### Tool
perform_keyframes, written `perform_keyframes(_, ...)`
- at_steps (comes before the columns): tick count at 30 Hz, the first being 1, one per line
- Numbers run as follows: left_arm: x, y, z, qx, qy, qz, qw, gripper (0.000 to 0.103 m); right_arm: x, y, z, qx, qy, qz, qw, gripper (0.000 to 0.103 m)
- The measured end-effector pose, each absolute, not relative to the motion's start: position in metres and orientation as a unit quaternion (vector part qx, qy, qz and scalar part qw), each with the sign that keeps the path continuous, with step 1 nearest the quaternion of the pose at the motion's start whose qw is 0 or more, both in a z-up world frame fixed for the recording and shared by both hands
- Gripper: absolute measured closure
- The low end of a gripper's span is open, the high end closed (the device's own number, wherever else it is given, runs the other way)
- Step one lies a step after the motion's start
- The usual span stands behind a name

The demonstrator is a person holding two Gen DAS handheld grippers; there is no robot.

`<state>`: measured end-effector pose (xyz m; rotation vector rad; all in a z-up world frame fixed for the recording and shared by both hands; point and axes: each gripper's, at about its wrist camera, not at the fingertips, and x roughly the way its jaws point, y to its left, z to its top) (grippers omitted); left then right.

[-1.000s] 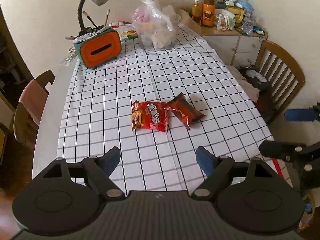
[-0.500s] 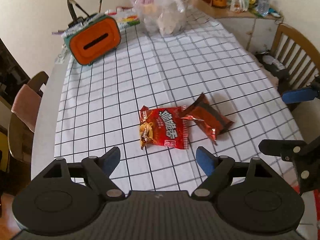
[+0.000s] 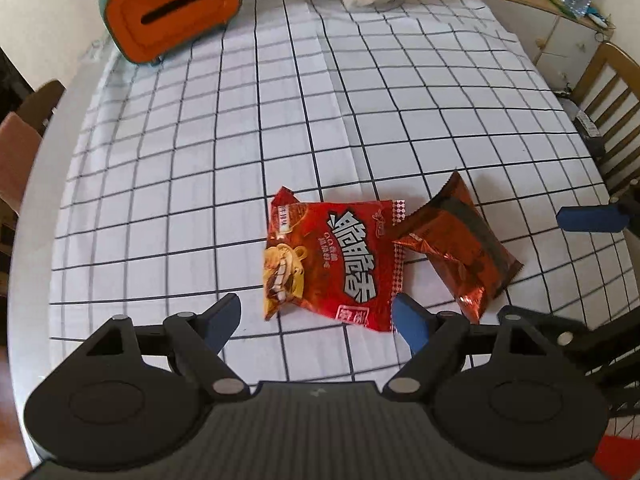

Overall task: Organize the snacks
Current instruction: 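Move both tools back over the red and orange-brown snack bags, then grasp the red crispy snack bag with the left tool while the right tool grasps the orange-brown bag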

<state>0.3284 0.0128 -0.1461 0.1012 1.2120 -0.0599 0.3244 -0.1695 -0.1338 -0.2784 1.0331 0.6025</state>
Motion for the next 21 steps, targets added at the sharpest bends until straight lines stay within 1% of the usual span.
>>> perform_keyframes(14,0.359,-0.001,-0.186,0.053,0.577,-0.017,0.815,0.020,0.354,-0.158,-0.174,-0.128,0.491,0.281,0.814,0.017)
perform_keyframes(18,0.365,-0.002,-0.190,0.046,0.571,-0.013,0.820,0.010,0.358,-0.157,-0.183,-0.122,0.494,0.280,0.814,0.018)
perform_keyframes(21,0.366,-0.002,-0.194,0.039,0.570,-0.008,0.821,0.006,0.360,-0.156,-0.188,-0.120,0.493,0.277,0.816,0.019)
